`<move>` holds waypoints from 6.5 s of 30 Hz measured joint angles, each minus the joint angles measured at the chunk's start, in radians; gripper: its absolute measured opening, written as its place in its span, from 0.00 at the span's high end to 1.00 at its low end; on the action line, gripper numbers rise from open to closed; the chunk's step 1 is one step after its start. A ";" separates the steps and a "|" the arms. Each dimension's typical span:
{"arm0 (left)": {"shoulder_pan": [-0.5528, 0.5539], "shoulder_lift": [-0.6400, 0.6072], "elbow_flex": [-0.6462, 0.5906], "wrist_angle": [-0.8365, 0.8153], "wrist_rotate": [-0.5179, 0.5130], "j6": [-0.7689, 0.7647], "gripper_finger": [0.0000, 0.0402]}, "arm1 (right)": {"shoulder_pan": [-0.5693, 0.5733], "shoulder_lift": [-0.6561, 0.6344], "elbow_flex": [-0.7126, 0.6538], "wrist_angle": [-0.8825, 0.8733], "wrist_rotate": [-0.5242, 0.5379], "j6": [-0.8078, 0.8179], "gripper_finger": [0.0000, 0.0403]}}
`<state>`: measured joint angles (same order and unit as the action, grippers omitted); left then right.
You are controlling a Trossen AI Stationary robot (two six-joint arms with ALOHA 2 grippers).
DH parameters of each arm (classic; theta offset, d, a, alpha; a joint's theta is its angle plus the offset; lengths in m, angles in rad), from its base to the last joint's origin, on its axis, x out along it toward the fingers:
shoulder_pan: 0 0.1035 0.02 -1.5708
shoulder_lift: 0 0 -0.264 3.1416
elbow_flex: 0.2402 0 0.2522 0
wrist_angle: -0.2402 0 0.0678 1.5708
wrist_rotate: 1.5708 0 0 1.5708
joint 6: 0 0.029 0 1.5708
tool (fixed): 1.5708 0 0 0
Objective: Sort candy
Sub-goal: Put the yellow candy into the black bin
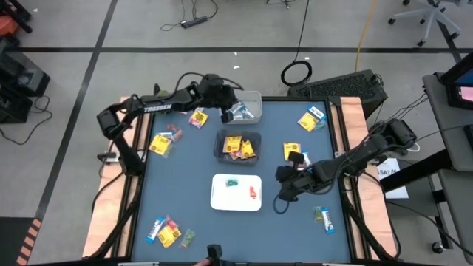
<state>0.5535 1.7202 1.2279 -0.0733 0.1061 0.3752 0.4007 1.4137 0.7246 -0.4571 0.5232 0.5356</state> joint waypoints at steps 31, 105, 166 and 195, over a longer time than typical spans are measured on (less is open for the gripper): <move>-0.389 -0.399 -0.810 0.769 -0.059 -0.161 0.89 | 0.003 -0.223 -0.153 -0.161 -0.012 0.288 0.79; -0.423 -0.399 -0.813 0.792 -0.062 -0.159 0.89 | -0.995 0.403 0.498 0.371 -0.452 -0.469 0.98; -0.423 -0.399 -0.813 0.762 -0.109 -0.159 0.89 | -1.019 -0.377 -0.409 0.329 -0.061 -0.118 0.76; -0.423 -0.399 -0.813 0.745 -0.110 -0.158 0.89 | -1.210 -0.021 -0.209 0.184 -0.132 -0.159 0.79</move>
<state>0.1307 1.3216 0.4149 0.6720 -0.0044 0.2171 -0.8089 1.3930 0.5152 -0.2729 0.3908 0.3763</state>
